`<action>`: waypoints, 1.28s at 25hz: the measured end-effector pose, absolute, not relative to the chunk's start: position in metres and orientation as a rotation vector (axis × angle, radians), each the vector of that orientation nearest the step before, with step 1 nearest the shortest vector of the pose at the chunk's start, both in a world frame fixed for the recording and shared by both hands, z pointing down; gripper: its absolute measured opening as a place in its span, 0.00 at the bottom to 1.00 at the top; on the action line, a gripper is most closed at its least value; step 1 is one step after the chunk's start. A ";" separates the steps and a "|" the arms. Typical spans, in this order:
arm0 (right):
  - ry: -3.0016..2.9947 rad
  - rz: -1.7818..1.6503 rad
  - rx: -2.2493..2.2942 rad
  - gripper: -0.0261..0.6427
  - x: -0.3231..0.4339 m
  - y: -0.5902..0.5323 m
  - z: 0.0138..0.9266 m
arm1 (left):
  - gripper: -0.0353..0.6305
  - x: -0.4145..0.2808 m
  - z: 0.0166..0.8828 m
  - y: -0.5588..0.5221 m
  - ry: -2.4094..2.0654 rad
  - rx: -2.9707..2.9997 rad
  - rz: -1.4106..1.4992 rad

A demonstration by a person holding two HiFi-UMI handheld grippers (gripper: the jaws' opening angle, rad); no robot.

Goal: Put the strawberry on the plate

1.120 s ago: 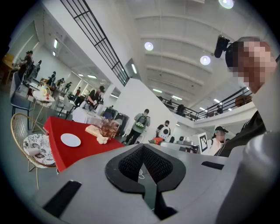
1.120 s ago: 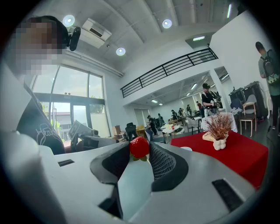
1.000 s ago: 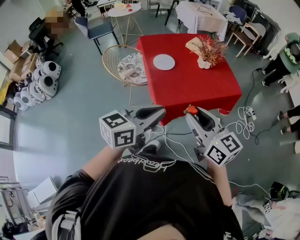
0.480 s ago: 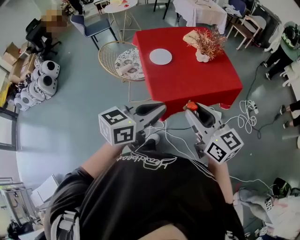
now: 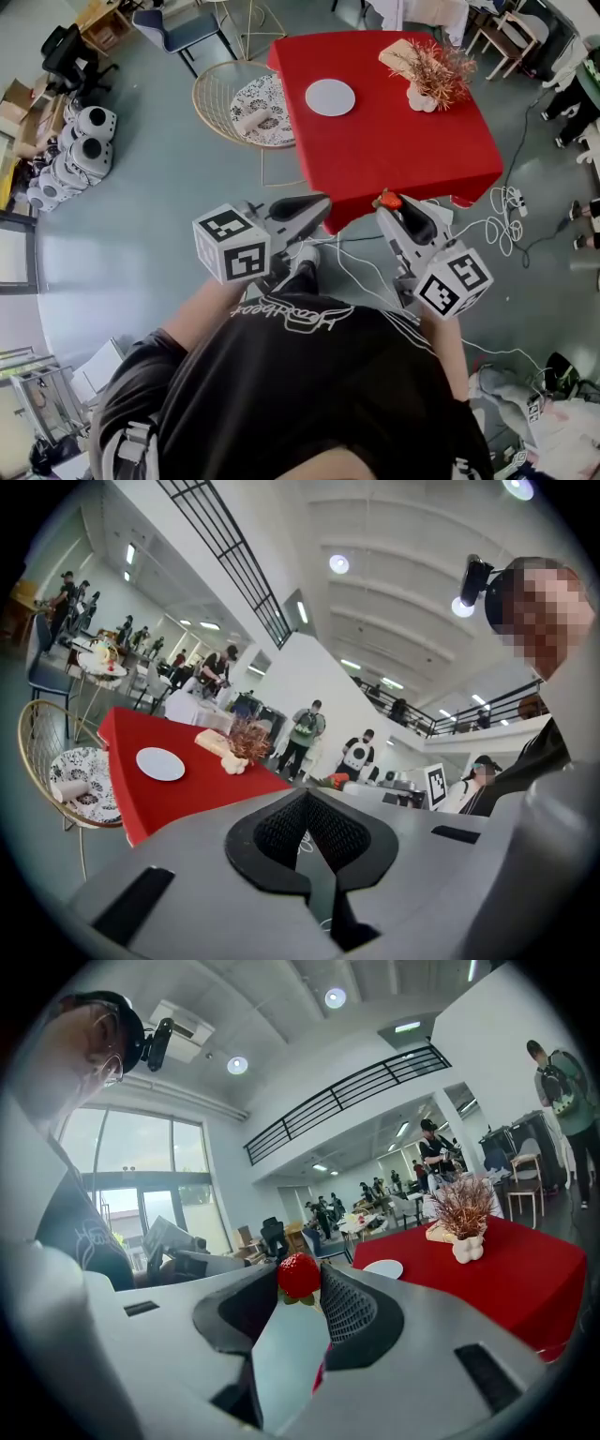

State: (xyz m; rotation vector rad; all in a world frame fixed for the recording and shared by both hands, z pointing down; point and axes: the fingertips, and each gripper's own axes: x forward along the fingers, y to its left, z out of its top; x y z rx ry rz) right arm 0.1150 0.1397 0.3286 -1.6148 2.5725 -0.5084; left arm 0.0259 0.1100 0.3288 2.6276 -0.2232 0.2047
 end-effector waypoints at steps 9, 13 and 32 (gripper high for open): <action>2.590 -0.578 -1.617 0.24 0.108 0.045 0.335 | 0.06 0.019 0.338 0.009 -0.253 2.557 0.186; 2.585 -0.629 -1.599 0.24 0.103 0.008 0.339 | 0.06 0.017 0.341 -0.028 -0.235 2.548 0.178; 2.569 -0.632 -1.664 0.24 0.106 -0.070 0.344 | 0.06 0.013 0.362 -0.115 -0.238 2.534 0.197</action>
